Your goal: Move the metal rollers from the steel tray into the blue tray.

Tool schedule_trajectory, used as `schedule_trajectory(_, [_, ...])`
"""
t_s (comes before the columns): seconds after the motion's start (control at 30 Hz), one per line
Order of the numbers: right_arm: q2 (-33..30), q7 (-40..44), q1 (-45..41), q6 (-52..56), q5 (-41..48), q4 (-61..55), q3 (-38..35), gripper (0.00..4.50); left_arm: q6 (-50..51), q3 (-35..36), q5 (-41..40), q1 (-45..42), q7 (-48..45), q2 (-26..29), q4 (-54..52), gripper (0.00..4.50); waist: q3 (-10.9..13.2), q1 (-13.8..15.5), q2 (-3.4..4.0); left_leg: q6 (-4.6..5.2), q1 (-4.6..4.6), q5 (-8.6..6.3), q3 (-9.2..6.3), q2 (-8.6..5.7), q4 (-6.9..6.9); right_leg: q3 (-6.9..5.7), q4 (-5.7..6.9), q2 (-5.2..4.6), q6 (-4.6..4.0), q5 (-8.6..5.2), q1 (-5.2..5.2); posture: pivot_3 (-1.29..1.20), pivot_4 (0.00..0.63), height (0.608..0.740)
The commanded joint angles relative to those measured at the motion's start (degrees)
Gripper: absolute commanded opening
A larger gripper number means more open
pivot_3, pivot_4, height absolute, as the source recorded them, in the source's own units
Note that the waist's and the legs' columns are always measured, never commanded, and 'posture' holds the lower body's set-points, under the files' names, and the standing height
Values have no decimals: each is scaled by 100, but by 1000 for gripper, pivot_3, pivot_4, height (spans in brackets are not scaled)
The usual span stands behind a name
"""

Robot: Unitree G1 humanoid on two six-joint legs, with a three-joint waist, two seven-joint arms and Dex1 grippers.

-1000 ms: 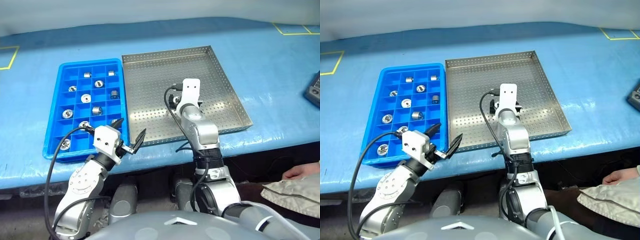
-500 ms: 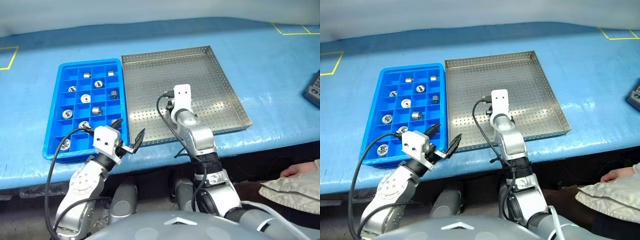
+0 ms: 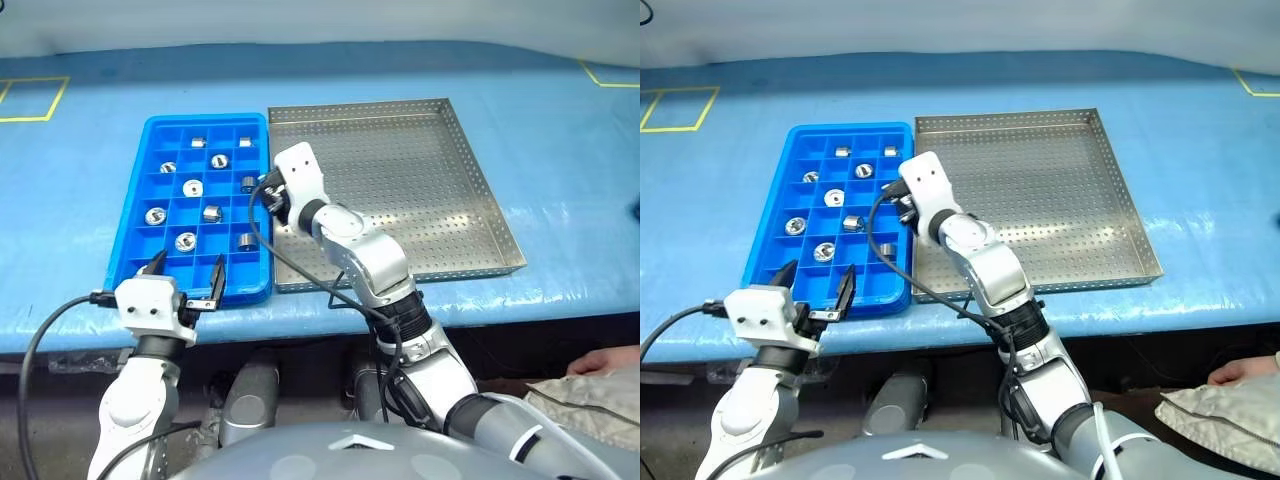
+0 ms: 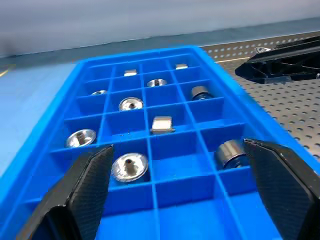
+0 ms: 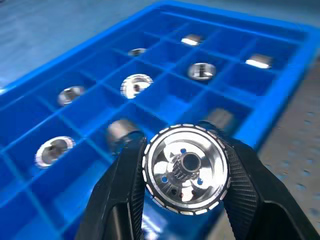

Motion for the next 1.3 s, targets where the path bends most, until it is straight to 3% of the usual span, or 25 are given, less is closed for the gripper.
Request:
schedule_trajectory(0.03, [140, 520, -121, 89, 244, -325, 417, 1742, -538, 24, 106, 402, 88, -163, -222, 4500, 0, 77, 0, 0, -1, 0, 0, 0, 0, 0, 1, 0, 0, 0, -1, 516, 150, 740])
schedule_trajectory(0.33, [89, 902, 123, 226, 267, -365, 992, 1742, -1098, -147, 44, 1100, -81, -271, -114, 4500, 2, 503, -8, -4, -13, -2, 0, 2, 1, -9, -4, -3, -2, -5, -15, 549, 150, 740])
schedule_trajectory(0.57, [-15, 853, 220, 187, 88, -21, 1007, 1742, -1128, -203, 44, 1089, -148, -247, -101, 4500, 2, 722, -7, -7, -15, -4, 1, 3, 0, -16, -3, -2, -3, -5, -19, 543, 150, 740])
schedule_trajectory(0.9, [-498, 917, 499, 613, 124, -552, 828, 1742, -949, -302, -66, 794, -384, -76, -23, 4500, 2, 883, -7, -15, -15, -9, 5, 3, 1, -16, -6, -4, -3, -6, -19, 475, 150, 740])
schedule_trajectory(1.17, [-530, 838, 640, 774, 160, -828, 709, 4427, -715, -256, -211, 418, -607, 129, 37, 4500, 1, 847, -7, -17, -14, -10, 9, 3, 1, -15, -6, -4, -3, -7, -19, 416, 150, 740])
schedule_trajectory(1.3, [-469, 801, 719, 589, 223, -1042, 518, 4474, -524, -242, -315, 165, -736, 302, 31, 4500, 1, 784, -6, -21, -14, -12, 10, 3, 1, -15, -7, -4, -4, -8, -18, 378, 150, 740])
